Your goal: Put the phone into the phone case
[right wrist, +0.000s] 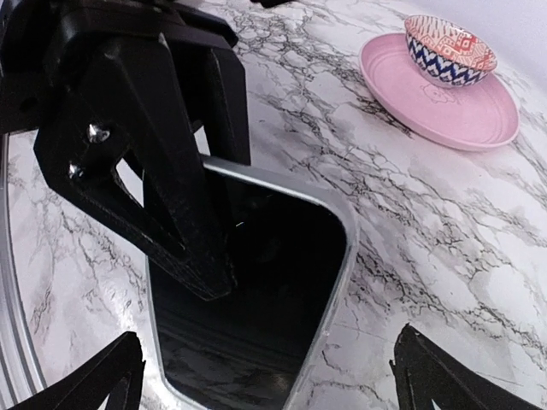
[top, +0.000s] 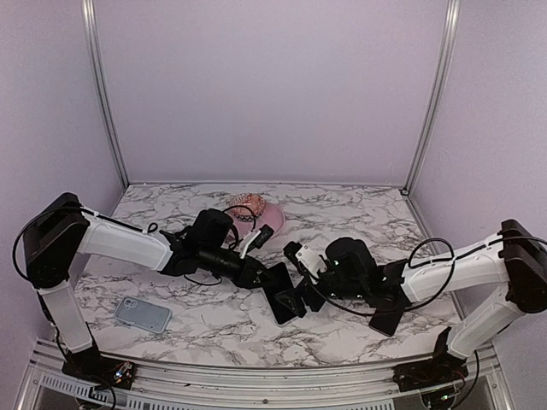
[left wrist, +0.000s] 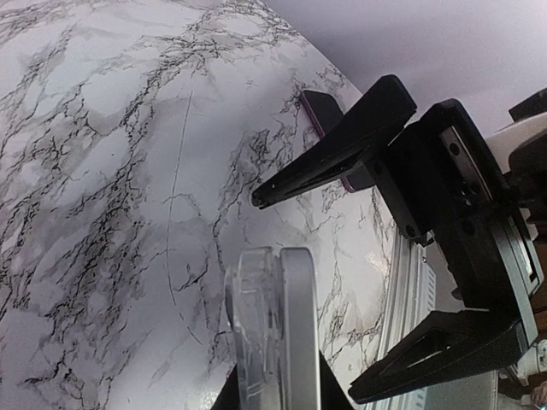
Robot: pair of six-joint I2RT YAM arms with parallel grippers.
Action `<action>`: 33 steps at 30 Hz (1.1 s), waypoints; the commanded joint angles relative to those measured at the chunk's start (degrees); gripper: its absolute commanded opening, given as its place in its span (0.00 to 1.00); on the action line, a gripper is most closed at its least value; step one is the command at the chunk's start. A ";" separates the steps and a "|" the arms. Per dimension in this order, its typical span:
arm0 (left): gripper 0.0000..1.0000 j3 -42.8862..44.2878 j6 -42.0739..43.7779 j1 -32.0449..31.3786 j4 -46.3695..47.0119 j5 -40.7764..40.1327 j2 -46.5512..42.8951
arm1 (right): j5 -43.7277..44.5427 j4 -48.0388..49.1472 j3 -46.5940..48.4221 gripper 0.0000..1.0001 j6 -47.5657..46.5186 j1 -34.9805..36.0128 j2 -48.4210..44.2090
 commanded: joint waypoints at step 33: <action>0.27 10.23 26.97 -12.49 -15.59 -17.43 0.88 | -3.69 13.09 -13.73 0.55 17.87 -5.39 -8.72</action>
